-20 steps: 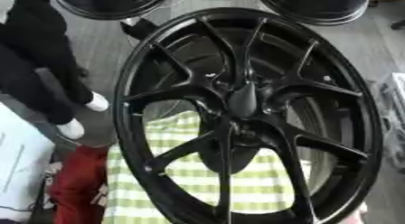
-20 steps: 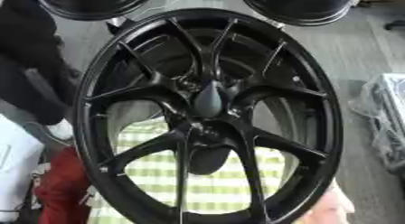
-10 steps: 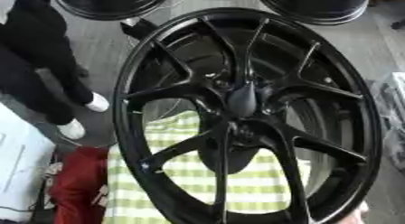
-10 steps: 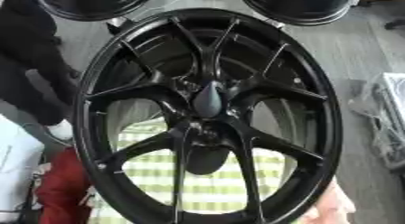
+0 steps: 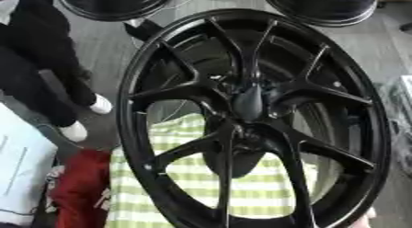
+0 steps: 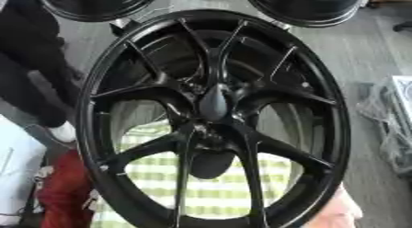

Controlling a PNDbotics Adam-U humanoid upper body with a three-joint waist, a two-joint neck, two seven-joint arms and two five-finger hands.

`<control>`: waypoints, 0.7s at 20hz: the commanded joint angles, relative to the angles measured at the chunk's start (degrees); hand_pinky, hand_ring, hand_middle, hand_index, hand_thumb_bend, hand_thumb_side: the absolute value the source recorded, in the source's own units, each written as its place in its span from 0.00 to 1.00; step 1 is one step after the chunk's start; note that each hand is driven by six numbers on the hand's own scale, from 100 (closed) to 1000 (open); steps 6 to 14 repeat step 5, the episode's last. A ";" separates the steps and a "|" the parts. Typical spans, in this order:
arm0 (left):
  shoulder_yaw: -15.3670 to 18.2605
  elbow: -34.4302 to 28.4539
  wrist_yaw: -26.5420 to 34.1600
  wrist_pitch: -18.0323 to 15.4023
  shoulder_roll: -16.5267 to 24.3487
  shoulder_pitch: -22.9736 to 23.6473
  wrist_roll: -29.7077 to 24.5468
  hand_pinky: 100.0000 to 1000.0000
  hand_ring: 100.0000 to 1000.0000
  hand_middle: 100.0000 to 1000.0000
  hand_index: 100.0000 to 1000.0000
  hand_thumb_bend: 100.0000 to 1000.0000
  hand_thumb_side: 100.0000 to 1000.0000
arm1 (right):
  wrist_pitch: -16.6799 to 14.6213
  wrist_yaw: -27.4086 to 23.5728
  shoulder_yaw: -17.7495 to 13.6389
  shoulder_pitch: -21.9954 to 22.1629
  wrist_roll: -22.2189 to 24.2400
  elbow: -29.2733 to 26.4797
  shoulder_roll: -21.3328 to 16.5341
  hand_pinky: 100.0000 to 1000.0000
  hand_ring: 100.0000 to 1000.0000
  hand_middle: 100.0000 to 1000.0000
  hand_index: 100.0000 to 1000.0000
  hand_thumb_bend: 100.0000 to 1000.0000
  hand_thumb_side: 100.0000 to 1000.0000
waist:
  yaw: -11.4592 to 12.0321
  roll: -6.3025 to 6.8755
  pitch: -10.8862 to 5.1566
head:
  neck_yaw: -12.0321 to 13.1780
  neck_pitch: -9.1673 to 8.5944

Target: Pull the pin out of the wheel hub.

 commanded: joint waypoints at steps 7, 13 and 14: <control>0.16 -1.33 0.01 -0.10 0.70 -0.69 -0.38 0.51 0.76 0.76 0.69 0.06 0.79 | -7.64 -11.08 5.55 -4.96 3.56 -0.65 -4.32 0.98 0.74 0.61 0.77 0.00 0.58 | 0.49 0.45 -1.19 | -0.85 -0.20; 0.16 -1.33 0.01 -0.10 0.70 -0.69 -0.38 0.51 0.76 0.76 0.69 0.06 0.79 | -7.64 -11.08 5.55 -4.96 3.56 -0.65 -4.32 0.98 0.74 0.61 0.77 0.00 0.58 | 0.49 0.45 -1.19 | -0.85 -0.20; 0.16 -1.33 0.01 -0.10 0.70 -0.69 -0.38 0.51 0.76 0.76 0.69 0.06 0.79 | -7.64 -11.08 5.55 -4.96 3.56 -0.65 -4.32 0.98 0.74 0.61 0.77 0.00 0.58 | 0.49 0.45 -1.19 | -0.85 -0.20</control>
